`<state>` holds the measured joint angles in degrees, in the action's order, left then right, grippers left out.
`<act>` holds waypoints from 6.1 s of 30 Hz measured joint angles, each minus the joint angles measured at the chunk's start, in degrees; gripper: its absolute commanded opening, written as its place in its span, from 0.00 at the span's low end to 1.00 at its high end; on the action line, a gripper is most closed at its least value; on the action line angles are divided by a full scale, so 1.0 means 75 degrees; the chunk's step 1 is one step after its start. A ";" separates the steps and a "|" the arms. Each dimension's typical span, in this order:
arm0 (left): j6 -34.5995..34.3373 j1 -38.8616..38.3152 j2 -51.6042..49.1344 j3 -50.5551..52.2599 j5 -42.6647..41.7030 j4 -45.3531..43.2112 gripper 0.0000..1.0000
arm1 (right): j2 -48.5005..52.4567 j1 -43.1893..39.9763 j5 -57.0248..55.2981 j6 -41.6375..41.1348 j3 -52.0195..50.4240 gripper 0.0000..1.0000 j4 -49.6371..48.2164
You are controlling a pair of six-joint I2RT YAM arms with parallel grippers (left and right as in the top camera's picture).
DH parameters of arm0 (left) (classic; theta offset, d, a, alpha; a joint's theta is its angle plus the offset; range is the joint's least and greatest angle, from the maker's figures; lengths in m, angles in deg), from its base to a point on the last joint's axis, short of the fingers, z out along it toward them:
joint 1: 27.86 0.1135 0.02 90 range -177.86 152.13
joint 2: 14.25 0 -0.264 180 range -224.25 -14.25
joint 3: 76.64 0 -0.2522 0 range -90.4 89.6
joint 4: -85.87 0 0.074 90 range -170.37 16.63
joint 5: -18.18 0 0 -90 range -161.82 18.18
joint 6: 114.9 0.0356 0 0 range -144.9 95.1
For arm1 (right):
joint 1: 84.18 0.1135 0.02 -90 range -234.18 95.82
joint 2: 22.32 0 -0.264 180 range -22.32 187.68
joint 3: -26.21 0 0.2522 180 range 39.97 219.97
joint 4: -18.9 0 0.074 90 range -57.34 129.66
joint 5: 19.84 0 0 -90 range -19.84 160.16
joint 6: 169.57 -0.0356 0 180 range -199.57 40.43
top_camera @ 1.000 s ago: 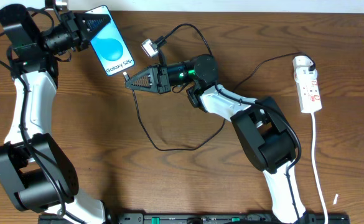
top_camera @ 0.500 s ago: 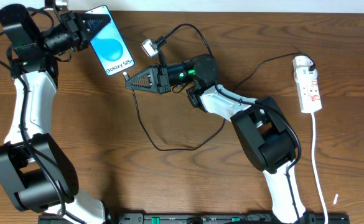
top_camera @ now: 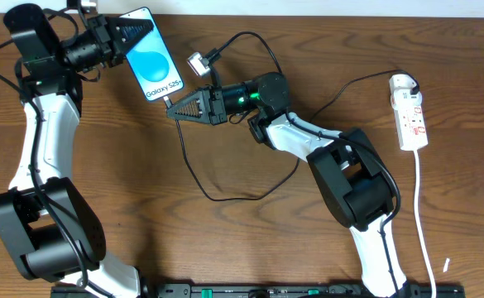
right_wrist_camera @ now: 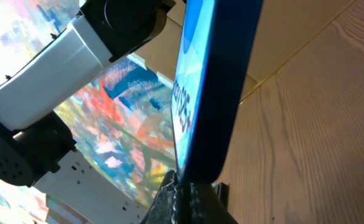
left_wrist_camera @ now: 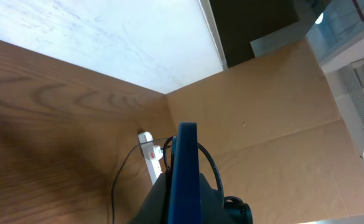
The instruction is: Plug charger to phone and switch on socket
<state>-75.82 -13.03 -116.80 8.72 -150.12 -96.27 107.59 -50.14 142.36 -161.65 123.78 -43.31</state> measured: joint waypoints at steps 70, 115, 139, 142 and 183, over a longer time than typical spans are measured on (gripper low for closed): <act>0.0248 -0.0096 0.0000 0.0000 -0.0026 -0.0082 0.08 | 0.0000 -0.0093 -0.0061 0.0006 0.0000 0.01 -0.0012; 0.0283 -0.0096 0.0000 -0.0003 0.0230 -0.0111 0.08 | 0.0003 -0.0093 -0.0868 0.0038 -0.0044 0.07 0.0093; 0.0364 -0.0207 0.0000 0.0000 -0.0265 -0.0023 0.08 | 0.0000 -0.0152 -0.1413 0.0338 -0.0041 0.90 0.0085; 0.0364 -0.0204 0.0000 0.0000 -0.0280 -0.0026 0.07 | 0.0003 -0.0154 -0.1376 0.0396 -0.0041 0.99 0.0090; 0.0367 0.0353 0.0000 0.0000 -0.0431 -0.0015 0.08 | -0.0428 -0.1014 -0.3465 0.5435 -0.0041 0.99 1.0188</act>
<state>-73.06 -10.39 -116.80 8.72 -153.36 -96.38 104.37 -57.75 116.37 -120.89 123.48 33.11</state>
